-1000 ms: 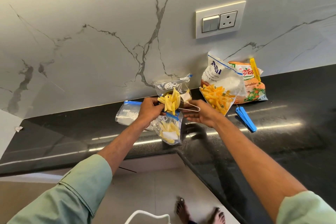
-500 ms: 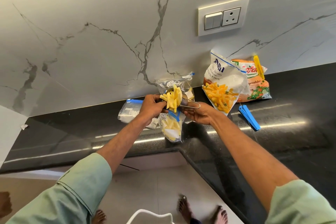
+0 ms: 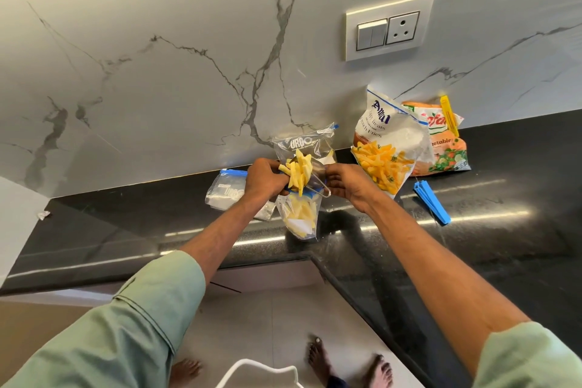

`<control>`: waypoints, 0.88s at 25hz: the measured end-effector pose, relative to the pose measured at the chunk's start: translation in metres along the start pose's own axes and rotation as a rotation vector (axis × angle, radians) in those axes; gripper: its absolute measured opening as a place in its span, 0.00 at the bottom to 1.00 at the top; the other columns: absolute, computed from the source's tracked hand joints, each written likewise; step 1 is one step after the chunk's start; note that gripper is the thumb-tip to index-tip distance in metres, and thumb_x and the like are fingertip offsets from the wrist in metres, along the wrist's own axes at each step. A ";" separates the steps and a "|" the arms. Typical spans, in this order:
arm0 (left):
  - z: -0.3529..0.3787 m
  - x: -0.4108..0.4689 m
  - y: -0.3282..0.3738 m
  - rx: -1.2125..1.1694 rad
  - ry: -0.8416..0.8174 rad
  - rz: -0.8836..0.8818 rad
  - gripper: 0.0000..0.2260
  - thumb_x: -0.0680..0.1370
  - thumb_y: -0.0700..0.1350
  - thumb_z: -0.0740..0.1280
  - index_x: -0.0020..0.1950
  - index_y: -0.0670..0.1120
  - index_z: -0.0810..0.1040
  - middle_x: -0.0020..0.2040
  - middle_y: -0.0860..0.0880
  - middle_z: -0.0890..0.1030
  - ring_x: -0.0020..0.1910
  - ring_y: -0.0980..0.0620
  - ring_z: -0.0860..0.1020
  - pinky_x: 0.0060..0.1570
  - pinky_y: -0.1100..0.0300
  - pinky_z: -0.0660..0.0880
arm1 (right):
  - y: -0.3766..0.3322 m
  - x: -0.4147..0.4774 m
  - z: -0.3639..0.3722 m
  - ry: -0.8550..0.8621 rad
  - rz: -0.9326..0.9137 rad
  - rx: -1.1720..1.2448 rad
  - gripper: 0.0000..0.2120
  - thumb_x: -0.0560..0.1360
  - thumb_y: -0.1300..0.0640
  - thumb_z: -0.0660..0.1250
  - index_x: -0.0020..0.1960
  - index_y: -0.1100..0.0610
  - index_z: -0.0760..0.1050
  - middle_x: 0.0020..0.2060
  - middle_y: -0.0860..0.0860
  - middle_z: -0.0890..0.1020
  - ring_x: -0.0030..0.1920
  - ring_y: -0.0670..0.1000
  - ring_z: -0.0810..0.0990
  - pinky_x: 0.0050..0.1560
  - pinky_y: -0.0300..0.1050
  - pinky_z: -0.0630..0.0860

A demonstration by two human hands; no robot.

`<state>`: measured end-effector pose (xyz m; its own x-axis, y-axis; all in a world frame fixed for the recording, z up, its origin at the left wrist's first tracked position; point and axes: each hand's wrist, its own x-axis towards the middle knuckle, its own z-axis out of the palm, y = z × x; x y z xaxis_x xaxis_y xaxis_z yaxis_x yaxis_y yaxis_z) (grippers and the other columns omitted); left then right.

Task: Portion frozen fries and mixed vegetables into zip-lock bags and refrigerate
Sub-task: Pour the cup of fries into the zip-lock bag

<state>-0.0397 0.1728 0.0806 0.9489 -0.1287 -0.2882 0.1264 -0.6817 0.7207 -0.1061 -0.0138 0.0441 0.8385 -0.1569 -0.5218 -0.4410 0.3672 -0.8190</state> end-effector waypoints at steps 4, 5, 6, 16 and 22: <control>0.001 0.001 0.011 0.087 -0.006 -0.043 0.02 0.76 0.39 0.74 0.48 0.42 0.85 0.42 0.44 0.86 0.34 0.51 0.86 0.33 0.62 0.81 | 0.001 0.000 0.009 0.078 -0.015 0.054 0.07 0.80 0.60 0.66 0.52 0.62 0.81 0.38 0.53 0.83 0.33 0.46 0.82 0.36 0.40 0.82; 0.002 0.001 0.013 0.073 -0.032 -0.054 0.04 0.77 0.39 0.73 0.50 0.40 0.85 0.44 0.43 0.86 0.36 0.51 0.85 0.32 0.63 0.80 | 0.001 0.001 0.010 0.108 -0.021 0.066 0.06 0.80 0.60 0.65 0.50 0.61 0.81 0.38 0.53 0.83 0.33 0.47 0.82 0.37 0.41 0.82; 0.004 0.002 0.013 0.025 -0.075 -0.074 0.05 0.78 0.38 0.72 0.53 0.39 0.84 0.47 0.42 0.86 0.38 0.51 0.85 0.33 0.64 0.79 | 0.000 0.002 0.010 0.135 -0.027 0.071 0.06 0.80 0.60 0.65 0.49 0.60 0.80 0.38 0.53 0.83 0.34 0.47 0.83 0.38 0.41 0.82; 0.014 -0.015 0.005 0.315 0.136 0.335 0.23 0.79 0.43 0.70 0.74 0.49 0.74 0.55 0.46 0.79 0.54 0.46 0.79 0.53 0.50 0.77 | 0.006 0.000 0.007 0.236 -0.173 -0.156 0.03 0.80 0.59 0.69 0.51 0.59 0.78 0.46 0.58 0.86 0.35 0.50 0.86 0.41 0.47 0.85; 0.016 -0.023 0.012 0.576 0.094 0.438 0.16 0.83 0.49 0.67 0.70 0.50 0.80 0.57 0.41 0.73 0.52 0.40 0.79 0.51 0.47 0.78 | 0.008 -0.004 0.012 0.354 -0.308 -0.409 0.06 0.76 0.53 0.72 0.46 0.54 0.79 0.38 0.49 0.86 0.33 0.51 0.87 0.48 0.59 0.85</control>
<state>-0.0643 0.1557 0.0858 0.9016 -0.4319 0.0242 -0.4182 -0.8561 0.3037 -0.1091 0.0013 0.0423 0.8205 -0.5200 -0.2373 -0.3418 -0.1136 -0.9329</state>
